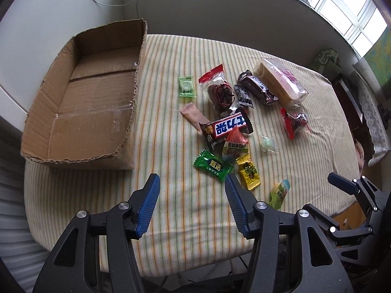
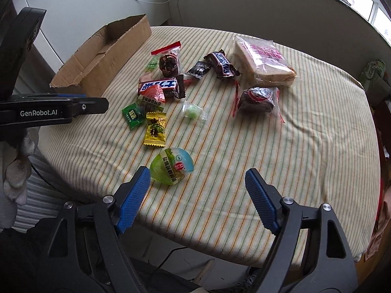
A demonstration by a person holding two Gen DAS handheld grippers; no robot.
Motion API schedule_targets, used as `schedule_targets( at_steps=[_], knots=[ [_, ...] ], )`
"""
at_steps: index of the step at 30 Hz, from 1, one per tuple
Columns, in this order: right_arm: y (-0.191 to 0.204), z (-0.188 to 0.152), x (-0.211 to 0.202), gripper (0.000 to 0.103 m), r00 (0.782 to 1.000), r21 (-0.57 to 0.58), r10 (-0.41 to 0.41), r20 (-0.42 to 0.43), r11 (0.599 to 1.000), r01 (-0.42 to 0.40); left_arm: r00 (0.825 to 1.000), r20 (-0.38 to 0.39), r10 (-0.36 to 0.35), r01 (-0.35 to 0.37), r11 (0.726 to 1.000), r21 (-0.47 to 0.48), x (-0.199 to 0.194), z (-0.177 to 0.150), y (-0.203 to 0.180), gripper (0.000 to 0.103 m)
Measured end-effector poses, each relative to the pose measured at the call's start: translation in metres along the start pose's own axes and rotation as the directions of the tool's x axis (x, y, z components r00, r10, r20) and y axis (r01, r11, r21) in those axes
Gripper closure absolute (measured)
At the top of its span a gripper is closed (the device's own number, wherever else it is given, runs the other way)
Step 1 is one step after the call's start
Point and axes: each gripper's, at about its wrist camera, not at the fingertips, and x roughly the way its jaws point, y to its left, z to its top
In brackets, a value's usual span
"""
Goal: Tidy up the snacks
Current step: 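Grasp the green candy with the left tool while the right tool grasps the egg-shaped candy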
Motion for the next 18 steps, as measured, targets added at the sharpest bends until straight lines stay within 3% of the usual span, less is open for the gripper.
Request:
schedule_targets(
  at_steps=[5,11,14,18],
  knots=[
    [0.007,-0.002,0.011,0.024,1.000,-0.007,0.013,-0.016,1.000,-0.013,1.000,0.009,-0.016,0.015,0.999,0.036,0.014,0.006,-0.009,0.056],
    [0.014,-0.004,0.024,0.030,0.999,-0.024,-0.002,-0.042,1.000,0.001,0.998,-0.048,-0.045,0.043,0.998,-0.039,0.036,0.003,-0.005,0.062],
    [0.015,-0.006,0.027,0.032,0.999,-0.020,0.000,-0.050,1.000,-0.001,0.998,-0.054,-0.046,0.042,0.997,-0.064,0.042,0.003,-0.005,0.069],
    [0.014,-0.006,0.029,0.032,0.999,-0.004,-0.001,-0.046,1.000,0.001,0.997,-0.058,-0.054,0.048,0.995,-0.092,0.048,0.005,-0.003,0.070]
  ],
)
